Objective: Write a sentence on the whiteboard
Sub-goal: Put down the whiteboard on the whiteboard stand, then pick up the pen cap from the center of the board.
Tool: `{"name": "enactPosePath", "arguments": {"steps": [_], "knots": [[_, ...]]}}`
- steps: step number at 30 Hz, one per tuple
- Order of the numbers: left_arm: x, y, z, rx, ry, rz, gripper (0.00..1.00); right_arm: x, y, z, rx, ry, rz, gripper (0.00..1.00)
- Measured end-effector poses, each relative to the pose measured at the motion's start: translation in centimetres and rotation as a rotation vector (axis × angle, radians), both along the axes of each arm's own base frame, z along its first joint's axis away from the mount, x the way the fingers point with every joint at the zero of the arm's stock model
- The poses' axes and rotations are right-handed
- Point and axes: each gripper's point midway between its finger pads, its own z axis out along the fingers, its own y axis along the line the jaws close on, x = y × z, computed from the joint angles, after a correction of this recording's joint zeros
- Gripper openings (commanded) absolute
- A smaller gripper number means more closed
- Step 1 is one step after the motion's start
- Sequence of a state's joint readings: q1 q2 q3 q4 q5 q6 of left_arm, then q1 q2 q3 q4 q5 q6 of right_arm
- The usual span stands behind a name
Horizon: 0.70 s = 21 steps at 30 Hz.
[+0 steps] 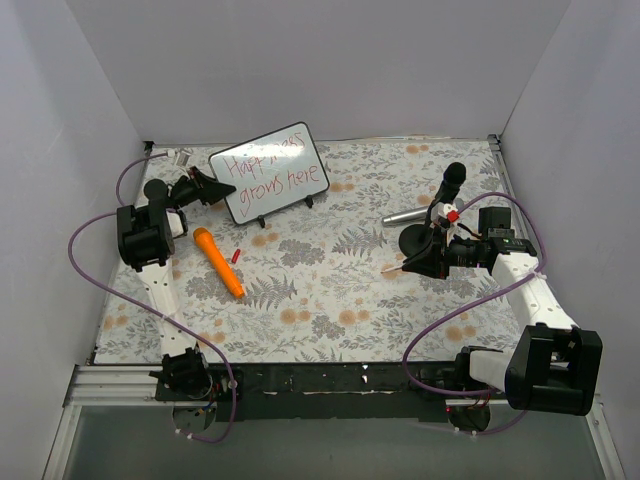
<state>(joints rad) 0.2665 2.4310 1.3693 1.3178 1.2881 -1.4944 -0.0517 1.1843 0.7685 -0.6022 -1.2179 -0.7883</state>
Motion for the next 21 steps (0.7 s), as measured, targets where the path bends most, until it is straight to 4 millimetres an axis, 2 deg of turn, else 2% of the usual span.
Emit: {"name": "enactPosePath", "arguments": {"steps": [6, 7, 11, 13, 18, 21], "knots": [[-0.1, 0.0, 0.1, 0.003, -0.005, 0.000, 0.48, 0.0, 0.0, 0.0, 0.000, -0.001, 0.000, 0.01], [-0.1, 0.0, 0.2, 0.004, -0.006, 0.000, 0.57, 0.0, 0.0, 0.0, 0.000, -0.001, 0.000, 0.01], [-0.3, -0.1, 0.4, 0.001, -0.002, 0.003, 0.62, 0.0, 0.0, 0.1, 0.000, -0.005, 0.000, 0.01], [-0.4, -0.1, 0.4, -0.001, 0.001, 0.007, 0.73, 0.0, 0.0, 0.2, -0.001, -0.009, 0.000, 0.01], [-1.0, 0.1, -0.2, 0.000, 0.010, 0.035, 0.78, -0.1, 0.0, 0.2, -0.001, -0.013, 0.000, 0.01], [-2.0, 0.5, -0.1, 0.027, -0.021, 0.074, 0.81, -0.1, 0.0, 0.3, -0.002, -0.020, 0.001, 0.01]]}}
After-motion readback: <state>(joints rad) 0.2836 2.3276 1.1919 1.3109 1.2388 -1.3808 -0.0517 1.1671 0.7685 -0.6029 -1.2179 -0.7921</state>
